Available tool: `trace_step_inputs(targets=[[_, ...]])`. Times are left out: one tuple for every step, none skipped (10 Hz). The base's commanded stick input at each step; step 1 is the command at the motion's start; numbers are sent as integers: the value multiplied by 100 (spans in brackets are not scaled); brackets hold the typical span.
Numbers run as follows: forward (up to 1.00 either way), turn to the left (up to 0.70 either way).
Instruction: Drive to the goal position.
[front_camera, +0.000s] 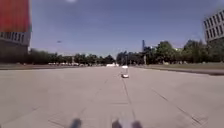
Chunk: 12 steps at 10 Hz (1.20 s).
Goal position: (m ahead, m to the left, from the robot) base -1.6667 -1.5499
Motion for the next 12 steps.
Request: trace_step_inputs(targets=[[100, 0], [100, 0], [100, 0], [100, 0], [100, 0], [100, 0], [100, 0], [100, 0], [100, 0], [100, 0], [100, -15], [100, -40]])
